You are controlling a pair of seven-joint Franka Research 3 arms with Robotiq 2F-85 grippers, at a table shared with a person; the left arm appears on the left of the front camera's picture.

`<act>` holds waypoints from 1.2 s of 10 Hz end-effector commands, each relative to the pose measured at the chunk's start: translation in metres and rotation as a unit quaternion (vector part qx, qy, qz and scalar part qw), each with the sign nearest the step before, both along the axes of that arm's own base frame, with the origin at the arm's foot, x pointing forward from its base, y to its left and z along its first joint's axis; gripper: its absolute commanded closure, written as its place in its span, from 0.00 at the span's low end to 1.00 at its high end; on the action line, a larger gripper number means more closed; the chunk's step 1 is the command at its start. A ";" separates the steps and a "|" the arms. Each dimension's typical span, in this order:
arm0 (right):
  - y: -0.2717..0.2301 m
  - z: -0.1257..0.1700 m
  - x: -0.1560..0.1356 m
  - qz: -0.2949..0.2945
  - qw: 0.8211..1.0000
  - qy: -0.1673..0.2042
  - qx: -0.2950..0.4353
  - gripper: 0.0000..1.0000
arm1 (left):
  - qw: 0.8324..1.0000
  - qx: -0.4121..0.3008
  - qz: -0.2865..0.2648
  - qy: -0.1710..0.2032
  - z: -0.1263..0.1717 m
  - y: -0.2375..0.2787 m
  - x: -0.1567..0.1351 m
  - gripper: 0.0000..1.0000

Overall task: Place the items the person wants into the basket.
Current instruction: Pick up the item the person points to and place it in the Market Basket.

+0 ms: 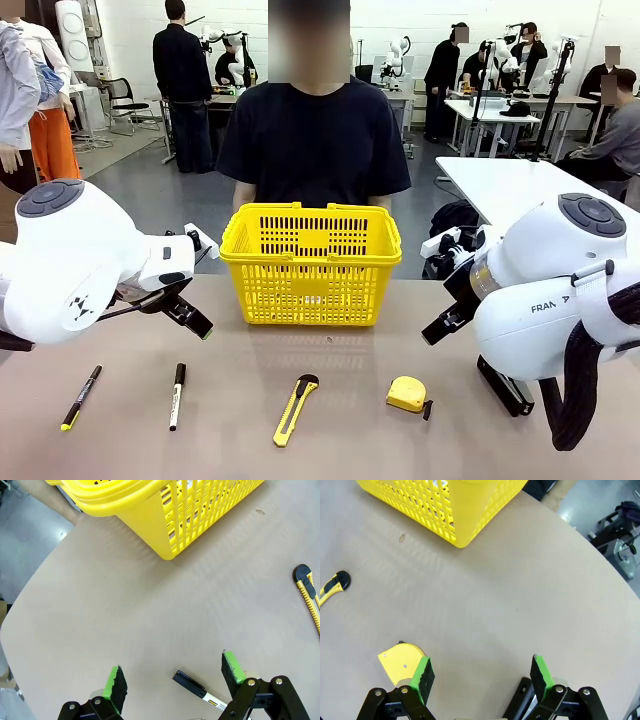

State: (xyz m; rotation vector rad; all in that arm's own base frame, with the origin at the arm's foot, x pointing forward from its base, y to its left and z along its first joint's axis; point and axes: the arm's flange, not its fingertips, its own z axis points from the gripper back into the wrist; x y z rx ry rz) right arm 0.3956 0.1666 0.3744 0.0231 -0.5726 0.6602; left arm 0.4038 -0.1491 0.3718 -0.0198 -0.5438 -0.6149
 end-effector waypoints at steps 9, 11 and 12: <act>0.025 0.219 -0.092 -0.031 0.994 -0.065 -0.077 0.00 | 0.999 0.039 -0.021 -0.020 0.185 -0.002 -0.017 0.00; 0.038 0.265 -0.113 -0.032 0.993 -0.065 -0.095 0.00 | 0.997 0.058 -0.023 -0.041 0.243 -0.005 -0.031 0.00; 0.041 0.278 -0.118 -0.040 0.992 -0.071 -0.099 0.00 | 0.996 0.064 -0.020 -0.051 0.266 -0.007 -0.038 0.00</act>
